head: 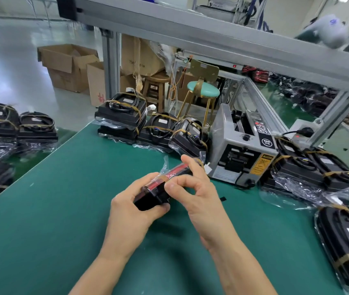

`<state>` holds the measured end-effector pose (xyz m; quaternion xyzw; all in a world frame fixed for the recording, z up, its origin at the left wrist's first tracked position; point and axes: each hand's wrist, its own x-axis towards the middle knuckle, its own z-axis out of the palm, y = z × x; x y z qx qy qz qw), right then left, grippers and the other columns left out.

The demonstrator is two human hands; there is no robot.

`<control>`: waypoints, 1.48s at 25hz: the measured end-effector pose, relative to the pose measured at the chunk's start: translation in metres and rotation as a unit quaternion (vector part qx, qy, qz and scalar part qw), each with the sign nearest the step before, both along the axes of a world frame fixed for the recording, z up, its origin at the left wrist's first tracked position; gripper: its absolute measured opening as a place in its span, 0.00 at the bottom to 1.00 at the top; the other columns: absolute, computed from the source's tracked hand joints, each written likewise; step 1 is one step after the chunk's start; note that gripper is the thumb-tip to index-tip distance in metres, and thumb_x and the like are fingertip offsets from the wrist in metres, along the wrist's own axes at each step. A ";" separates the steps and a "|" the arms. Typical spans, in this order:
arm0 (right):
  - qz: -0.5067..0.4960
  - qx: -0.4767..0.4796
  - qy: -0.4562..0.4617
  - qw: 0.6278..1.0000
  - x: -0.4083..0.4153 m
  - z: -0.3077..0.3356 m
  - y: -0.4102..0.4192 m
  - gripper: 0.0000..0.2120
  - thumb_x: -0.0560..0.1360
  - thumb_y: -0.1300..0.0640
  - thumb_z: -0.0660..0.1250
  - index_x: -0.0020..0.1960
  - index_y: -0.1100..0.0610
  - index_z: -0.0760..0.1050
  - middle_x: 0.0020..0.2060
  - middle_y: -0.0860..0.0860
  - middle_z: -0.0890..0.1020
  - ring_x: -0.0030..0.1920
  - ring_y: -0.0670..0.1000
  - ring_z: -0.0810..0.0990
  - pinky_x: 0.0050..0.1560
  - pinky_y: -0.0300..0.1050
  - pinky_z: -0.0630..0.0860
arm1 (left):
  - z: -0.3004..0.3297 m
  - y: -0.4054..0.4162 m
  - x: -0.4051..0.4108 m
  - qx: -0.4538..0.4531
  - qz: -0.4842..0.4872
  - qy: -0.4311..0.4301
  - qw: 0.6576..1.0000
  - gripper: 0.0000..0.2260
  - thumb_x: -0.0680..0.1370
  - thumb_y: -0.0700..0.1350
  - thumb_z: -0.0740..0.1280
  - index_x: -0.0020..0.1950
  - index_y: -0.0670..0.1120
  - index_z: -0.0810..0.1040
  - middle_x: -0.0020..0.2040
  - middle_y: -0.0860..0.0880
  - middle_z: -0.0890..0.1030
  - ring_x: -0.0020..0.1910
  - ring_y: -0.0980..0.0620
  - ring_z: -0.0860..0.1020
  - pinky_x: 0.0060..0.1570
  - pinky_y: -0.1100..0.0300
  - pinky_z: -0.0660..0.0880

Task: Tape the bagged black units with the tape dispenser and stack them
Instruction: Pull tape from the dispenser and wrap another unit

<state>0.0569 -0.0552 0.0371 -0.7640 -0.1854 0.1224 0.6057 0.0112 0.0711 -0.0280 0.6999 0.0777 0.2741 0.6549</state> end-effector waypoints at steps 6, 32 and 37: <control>0.006 -0.036 -0.007 0.999 -0.003 0.001 0.001 0.09 0.72 0.53 0.73 0.34 0.43 0.82 0.69 0.32 0.64 0.74 0.34 0.49 0.75 0.58 0.46 | -0.001 -0.001 0.001 -0.011 0.005 0.007 1.000 0.25 0.58 0.43 0.77 0.51 0.64 0.81 0.48 0.59 0.84 0.48 0.60 0.81 0.47 0.73 0.73; -0.034 -0.023 -0.060 0.997 -0.001 -0.014 0.006 0.15 0.73 0.56 0.72 0.31 0.41 0.78 0.60 0.30 0.70 0.71 0.37 0.60 0.73 0.56 0.54 | 0.000 0.000 0.001 -0.026 -0.004 0.000 1.000 0.26 0.59 0.42 0.77 0.54 0.61 0.81 0.48 0.56 0.84 0.47 0.57 0.82 0.46 0.71 0.74; -0.038 -0.052 -0.074 0.995 -0.001 -0.013 0.009 0.16 0.73 0.55 0.72 0.29 0.40 0.77 0.59 0.30 0.69 0.69 0.33 0.59 0.74 0.55 0.53 | 0.000 0.000 0.000 -0.024 -0.007 0.000 1.000 0.25 0.59 0.41 0.76 0.53 0.58 0.82 0.48 0.56 0.84 0.47 0.57 0.82 0.47 0.71 0.74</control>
